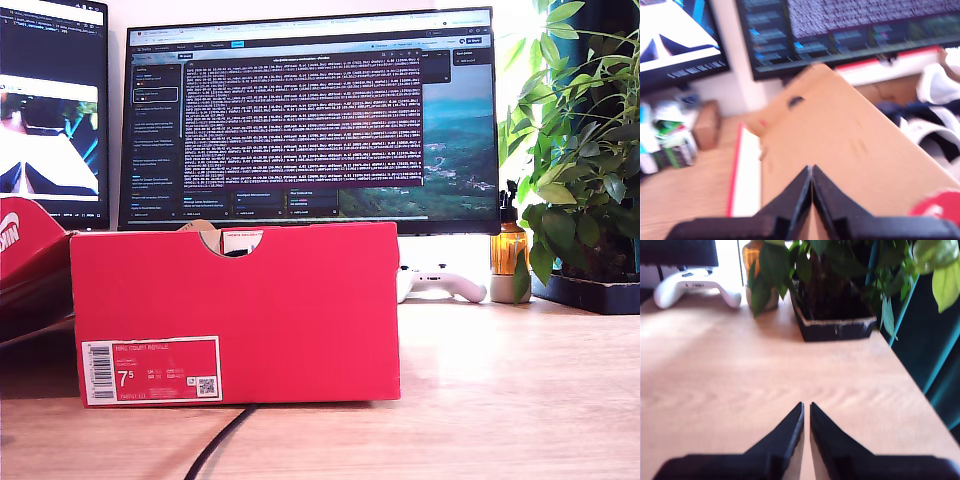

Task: Pack the blue shoes by picking the first shoe and placing it inside the red shoebox, left side, then picking and rotating the second shoe and placing it in the shoebox

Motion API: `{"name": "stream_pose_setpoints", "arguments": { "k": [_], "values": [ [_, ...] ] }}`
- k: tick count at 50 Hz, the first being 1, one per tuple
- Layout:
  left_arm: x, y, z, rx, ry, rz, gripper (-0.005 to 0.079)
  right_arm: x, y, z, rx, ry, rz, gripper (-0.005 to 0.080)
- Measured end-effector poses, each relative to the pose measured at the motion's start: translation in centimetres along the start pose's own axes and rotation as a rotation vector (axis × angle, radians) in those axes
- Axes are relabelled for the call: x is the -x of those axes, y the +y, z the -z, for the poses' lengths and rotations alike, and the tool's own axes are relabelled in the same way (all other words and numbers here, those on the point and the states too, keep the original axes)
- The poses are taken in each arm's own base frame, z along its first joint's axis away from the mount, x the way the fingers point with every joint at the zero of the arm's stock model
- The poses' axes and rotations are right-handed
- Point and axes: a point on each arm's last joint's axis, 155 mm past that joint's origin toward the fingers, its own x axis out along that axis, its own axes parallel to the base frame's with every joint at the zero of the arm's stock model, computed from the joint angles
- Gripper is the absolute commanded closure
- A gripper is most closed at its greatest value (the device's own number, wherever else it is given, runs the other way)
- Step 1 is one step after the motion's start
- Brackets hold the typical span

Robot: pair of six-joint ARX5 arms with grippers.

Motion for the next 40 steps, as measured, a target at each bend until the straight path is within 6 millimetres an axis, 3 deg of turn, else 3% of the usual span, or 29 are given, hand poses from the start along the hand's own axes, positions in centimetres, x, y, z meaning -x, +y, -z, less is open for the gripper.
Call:
{"name": "stream_pose_setpoints", "arguments": {
  "k": [8,12,18,22,30,40],
  "values": [
    [0.2,0.8,-0.1,0.026,-0.004,-0.029,0.0754,0.7,0.4,3.2,-0.014,0.028,-0.020,0.0754],
    [0.5,0.9,-0.2,0.036,-0.024,-0.033,0.0754,0.8,0.7,3.4,-0.016,0.024,-0.037,0.0754],
    [0.7,0.7,1.6,0.056,0.014,-0.031,0.0754,1.0,0.8,3.6,-0.030,0.021,-0.044,0.0754],
    [0.8,0.7,1.7,0.057,0.017,-0.031,0.0754,1.3,1.1,3.9,-0.031,0.015,-0.058,0.0754],
    [1.3,0.7,0.7,0.054,-0.023,-0.032,0.0754,2.1,1.2,3.1,-0.034,-0.039,-0.068,0.0754],
    [1.3,0.7,1.4,0.056,0.004,-0.031,0.0754,2.7,1.4,1.6,-0.035,-0.095,-0.086,0.0754]
  ]
}}
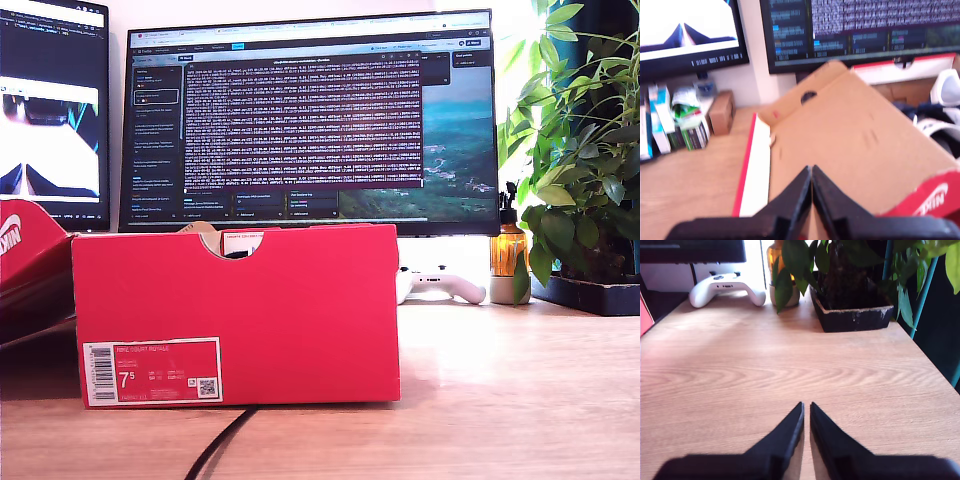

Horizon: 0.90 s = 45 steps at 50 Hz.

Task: Pack the blue shoes by picking the first shoe and placing it inside the red shoebox, left side, then picking and rotating the second shoe and placing it in the shoebox

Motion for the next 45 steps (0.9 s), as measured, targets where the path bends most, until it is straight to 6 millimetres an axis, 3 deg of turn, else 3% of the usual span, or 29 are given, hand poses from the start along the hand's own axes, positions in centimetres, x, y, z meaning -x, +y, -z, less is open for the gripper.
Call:
{"name": "stream_pose_setpoints", "arguments": {
  "k": [9,33,45],
  "values": [
    [0.0,0.0,0.0,0.000,0.000,0.000,0.0753,0.5,0.9,-1.2,0.000,-0.043,-0.050,0.0754],
    [0.0,0.0,0.0,0.000,0.000,0.000,0.0754,3.4,0.6,-4.1,-0.001,-0.159,-0.026,0.0754],
    [0.0,0.0,0.0,0.000,0.000,0.000,0.0754,4.7,0.7,-4.4,0.000,-0.187,-0.015,0.0754]
  ]
}}
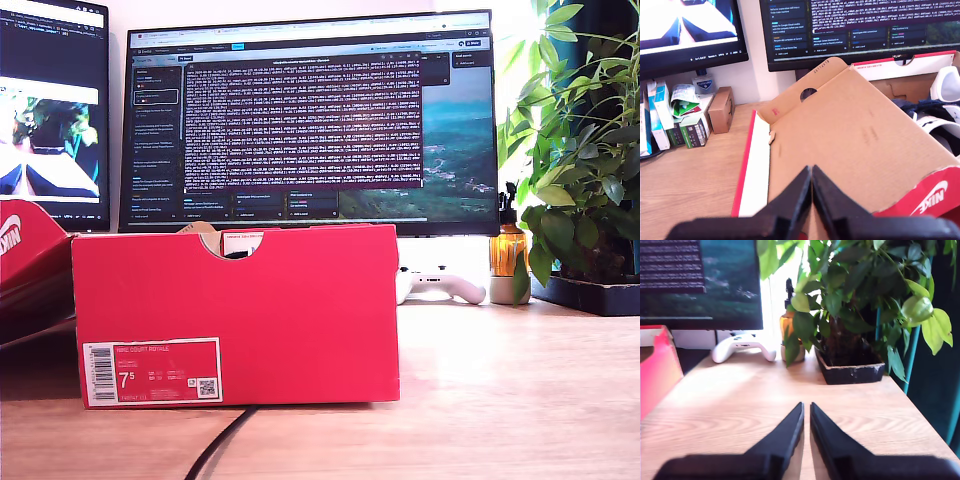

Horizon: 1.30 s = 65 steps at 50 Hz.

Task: Pack the blue shoes by picking the first shoe and placing it inside the red shoebox, left side, then picking and rotating the second shoe and placing it in the shoebox

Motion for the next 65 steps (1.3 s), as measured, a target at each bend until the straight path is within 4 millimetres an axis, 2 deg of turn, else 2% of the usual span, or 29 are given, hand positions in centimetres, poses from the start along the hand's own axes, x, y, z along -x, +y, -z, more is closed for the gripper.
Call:
{"name": "stream_pose_setpoints", "arguments": {
  "k": [14,27,31,35,58,61,65],
  "values": [
    [0.0,0.0,0.0,0.000,0.001,0.000,0.0754,1.1,0.5,-0.2,0.000,-0.020,-0.017,0.0754],
    [0.0,0.1,0.0,0.000,-0.001,-0.007,0.0754,1.1,0.6,1.0,-0.002,0.028,-0.021,0.0754],
    [0.0,0.1,0.1,0.000,0.005,-0.008,0.0754,1.1,0.6,2.0,-0.044,0.068,-0.020,0.0754],
    [0.0,0.1,0.5,0.001,0.020,-0.008,0.0753,1.2,0.6,3.3,-0.055,0.118,-0.019,0.0754],
    [0.8,0.1,6.1,0.016,0.245,-0.008,0.0753,1.2,0.6,3.2,-0.061,0.117,-0.019,0.0754],
    [0.9,0.0,6.4,0.016,0.257,-0.006,0.0753,1.2,0.6,3.2,-0.061,0.117,-0.019,0.0754],
    [0.9,-0.2,5.7,0.013,0.226,0.002,0.0754,1.2,0.6,3.2,-0.062,0.117,-0.019,0.0754]
  ]
}}
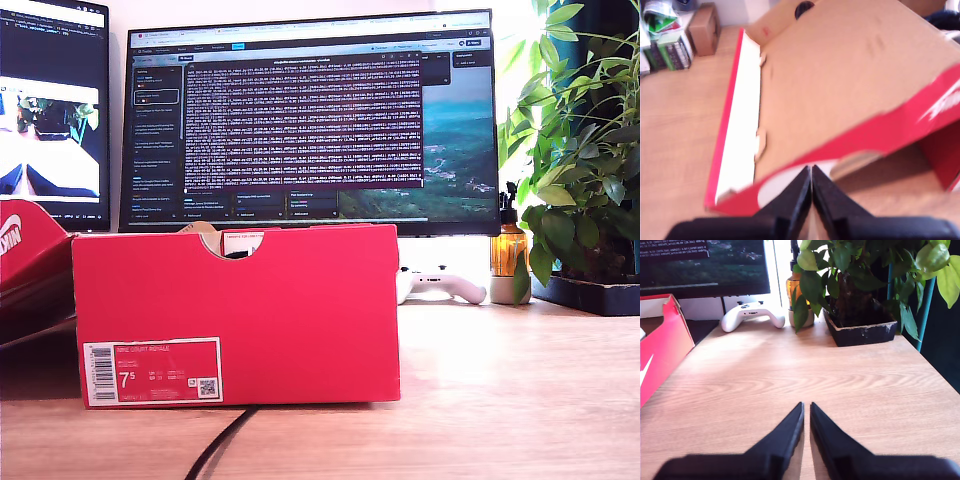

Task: Pack the blue shoes by picking the first shoe and placing it inside the red shoebox, left side, then picking and rotating the second shoe and placing it in the shoebox

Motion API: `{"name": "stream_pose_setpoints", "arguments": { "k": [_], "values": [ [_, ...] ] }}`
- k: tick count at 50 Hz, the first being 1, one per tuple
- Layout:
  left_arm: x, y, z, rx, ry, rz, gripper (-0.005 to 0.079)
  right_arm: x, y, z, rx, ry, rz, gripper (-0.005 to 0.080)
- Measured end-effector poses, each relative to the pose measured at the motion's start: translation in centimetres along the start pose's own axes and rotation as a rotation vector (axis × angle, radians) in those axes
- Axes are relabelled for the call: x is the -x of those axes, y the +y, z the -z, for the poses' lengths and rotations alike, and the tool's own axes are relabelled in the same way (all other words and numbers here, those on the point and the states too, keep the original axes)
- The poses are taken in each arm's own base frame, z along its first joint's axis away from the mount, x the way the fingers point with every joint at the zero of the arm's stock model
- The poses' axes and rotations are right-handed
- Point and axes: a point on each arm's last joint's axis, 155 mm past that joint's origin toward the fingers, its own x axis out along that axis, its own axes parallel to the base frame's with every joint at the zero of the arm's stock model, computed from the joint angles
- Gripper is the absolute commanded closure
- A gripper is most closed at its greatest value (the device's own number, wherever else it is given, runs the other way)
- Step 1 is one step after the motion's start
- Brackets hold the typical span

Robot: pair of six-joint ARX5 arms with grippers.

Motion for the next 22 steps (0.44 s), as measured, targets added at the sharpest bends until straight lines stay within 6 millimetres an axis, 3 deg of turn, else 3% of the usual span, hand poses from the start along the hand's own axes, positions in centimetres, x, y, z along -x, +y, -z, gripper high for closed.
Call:
{"name": "stream_pose_setpoints", "arguments": {
  "k": [11,22],
  "values": [
    [1.2,0.4,-3.5,-0.005,-0.163,-0.018,0.0753,0.0,0.0,0.0,0.000,0.000,0.000,0.0754],
    [1.2,1.3,-3.4,0.005,-0.157,-0.053,0.0753,0.0,0.0,0.0,0.000,0.000,0.000,0.0754]
  ]
}}
